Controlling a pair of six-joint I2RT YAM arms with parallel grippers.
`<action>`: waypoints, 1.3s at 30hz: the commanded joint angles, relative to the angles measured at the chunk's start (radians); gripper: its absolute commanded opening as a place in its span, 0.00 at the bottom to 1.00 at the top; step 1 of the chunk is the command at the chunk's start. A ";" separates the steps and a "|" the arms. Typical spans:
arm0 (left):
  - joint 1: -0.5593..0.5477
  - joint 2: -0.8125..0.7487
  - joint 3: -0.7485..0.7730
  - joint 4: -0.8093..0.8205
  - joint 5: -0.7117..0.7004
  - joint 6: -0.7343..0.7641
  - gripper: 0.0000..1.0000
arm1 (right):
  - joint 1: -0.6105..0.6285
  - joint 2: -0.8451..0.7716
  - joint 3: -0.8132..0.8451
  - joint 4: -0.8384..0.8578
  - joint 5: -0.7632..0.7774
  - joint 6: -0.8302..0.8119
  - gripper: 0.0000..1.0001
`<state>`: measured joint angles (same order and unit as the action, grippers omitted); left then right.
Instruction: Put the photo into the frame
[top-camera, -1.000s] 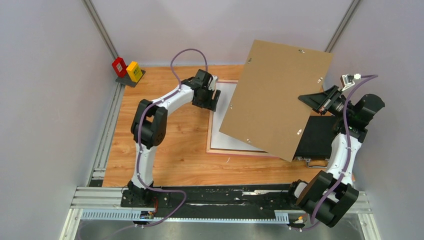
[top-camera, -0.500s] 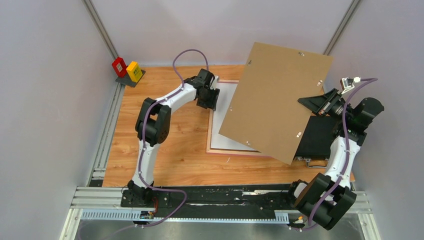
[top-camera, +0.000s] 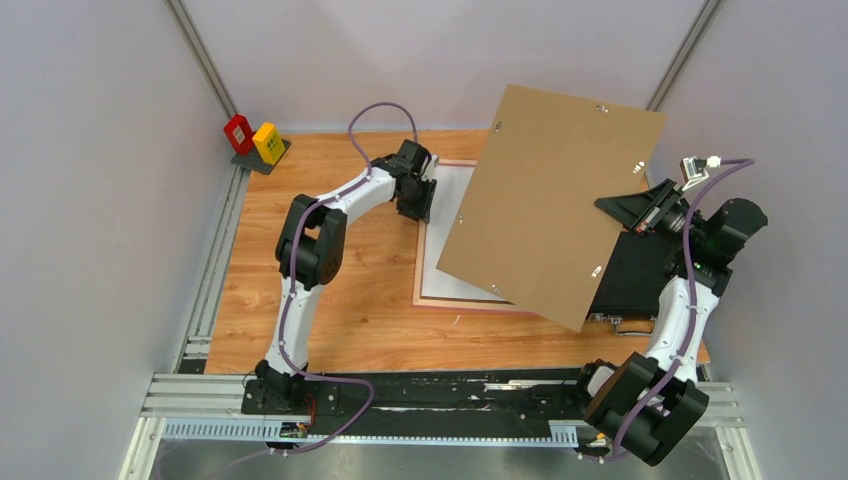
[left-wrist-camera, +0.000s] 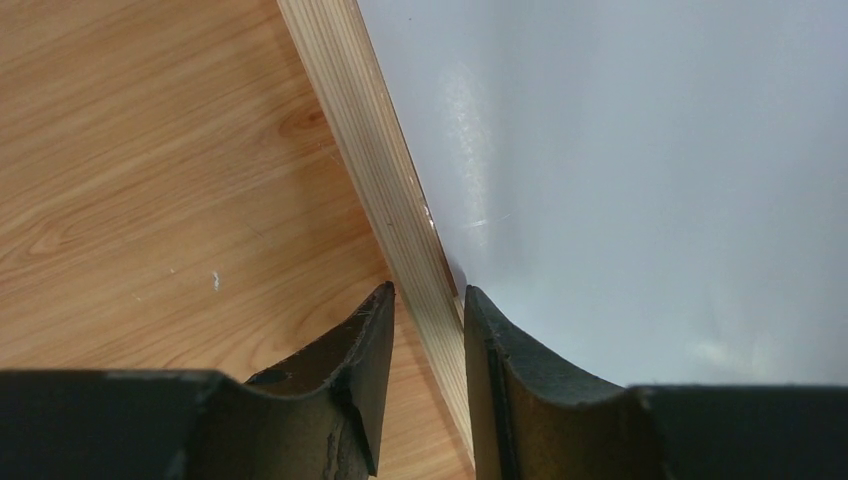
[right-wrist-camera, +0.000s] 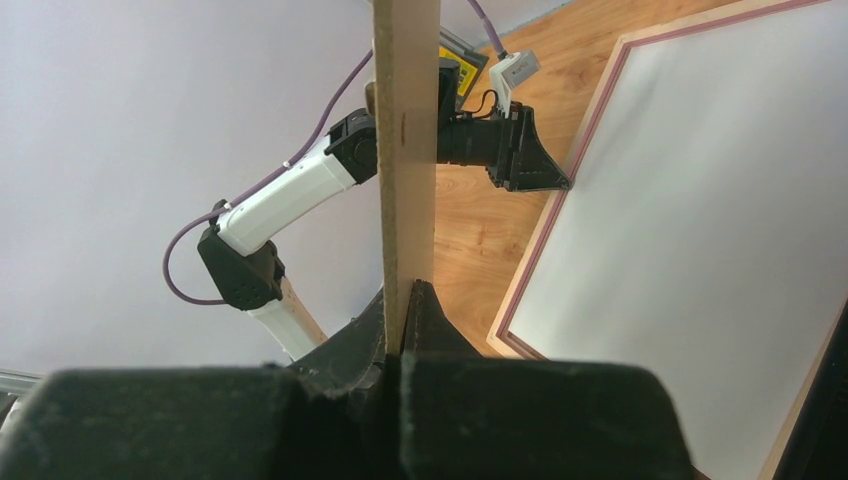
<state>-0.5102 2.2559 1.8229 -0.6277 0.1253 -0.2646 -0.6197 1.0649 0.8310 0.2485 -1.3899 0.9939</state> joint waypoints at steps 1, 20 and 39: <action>-0.008 0.004 0.014 0.016 0.005 -0.018 0.38 | -0.006 -0.029 0.010 0.038 -0.004 0.012 0.00; 0.051 -0.132 -0.167 0.064 0.001 -0.039 0.00 | -0.001 -0.015 -0.003 -0.018 0.027 -0.053 0.00; 0.253 -0.360 -0.485 0.202 -0.004 -0.105 0.00 | 0.245 0.147 0.055 -0.144 0.144 -0.266 0.00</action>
<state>-0.2768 1.9808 1.3872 -0.4778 0.1390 -0.3180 -0.4358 1.1847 0.8257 0.1062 -1.2659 0.7895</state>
